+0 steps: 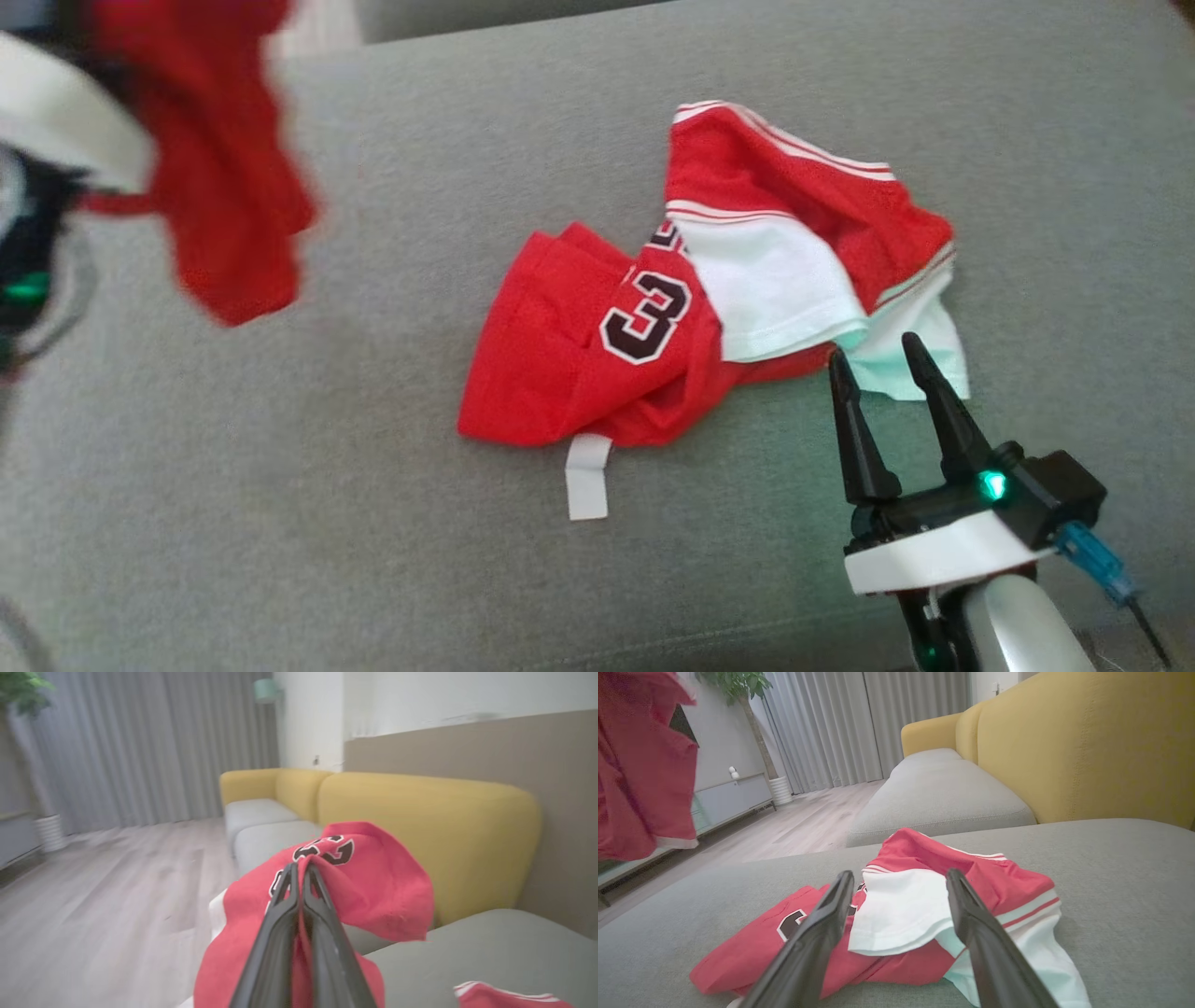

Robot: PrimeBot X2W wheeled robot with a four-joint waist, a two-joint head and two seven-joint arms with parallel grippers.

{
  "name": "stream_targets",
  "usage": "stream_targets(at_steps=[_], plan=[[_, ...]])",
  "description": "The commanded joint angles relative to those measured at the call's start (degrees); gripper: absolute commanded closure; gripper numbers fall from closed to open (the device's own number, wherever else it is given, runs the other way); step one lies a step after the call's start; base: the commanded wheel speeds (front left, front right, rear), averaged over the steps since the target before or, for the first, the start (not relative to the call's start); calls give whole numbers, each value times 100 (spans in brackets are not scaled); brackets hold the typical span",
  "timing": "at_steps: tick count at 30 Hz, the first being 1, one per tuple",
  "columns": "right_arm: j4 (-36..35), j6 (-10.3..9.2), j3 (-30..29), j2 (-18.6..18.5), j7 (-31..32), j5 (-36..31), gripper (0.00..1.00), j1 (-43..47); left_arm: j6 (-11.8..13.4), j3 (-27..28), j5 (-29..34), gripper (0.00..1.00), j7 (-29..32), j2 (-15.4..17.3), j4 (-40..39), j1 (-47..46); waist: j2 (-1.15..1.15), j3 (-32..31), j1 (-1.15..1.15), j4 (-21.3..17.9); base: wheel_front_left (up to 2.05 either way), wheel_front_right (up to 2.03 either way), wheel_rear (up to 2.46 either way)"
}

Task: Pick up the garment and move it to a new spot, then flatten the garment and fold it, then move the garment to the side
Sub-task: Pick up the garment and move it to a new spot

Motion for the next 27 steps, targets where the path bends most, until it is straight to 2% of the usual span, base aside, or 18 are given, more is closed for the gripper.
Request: stream_targets(at_steps=[1,7,9,15,23,24,25,26,27], plan=[[-197,-4,133,-12,-62,-63,0,-178,80,457,64,100,5,499,103,-126,0,116,0,156,0,0,0],[-209,-4,165,-12,-62,-131,0,-345,214,1016,176,100,-356,1137,1541,104,0,387,0,257,0,0,0],[-191,-4,163,-12,-62,-189,0,-395,160,1187,133,100,-615,1262,2202,142,0,557,0,282,0,0,0],[-184,-4,160,-28,-62,-292,0,-493,169,1215,170,100,-963,1209,3388,59,0,882,0,324,0,0,0],[-176,-4,165,-85,-62,-318,0,-570,37,1123,32,99,-1220,770,4471,-37,0,1035,0,342,0,0,0],[-167,-4,164,-85,-62,-319,0,-568,-2,1090,16,65,-1220,704,4586,-42,0,1024,0,348,0,0,0],[-152,-4,166,-85,-62,-320,0,-563,-28,1076,-4,38,-1244,646,4690,-55,0,1001,0,355,0,0,0],[-135,-4,170,-84,-62,-323,0,-557,-35,1076,-19,0,-1284,605,4794,-81,0,973,0,363,0,0,0],[-121,-4,176,-83,-62,-322,0,-550,-47,1057,-4,0,-1344,579,4874,-113,0,938,0,372,0,0,0]])
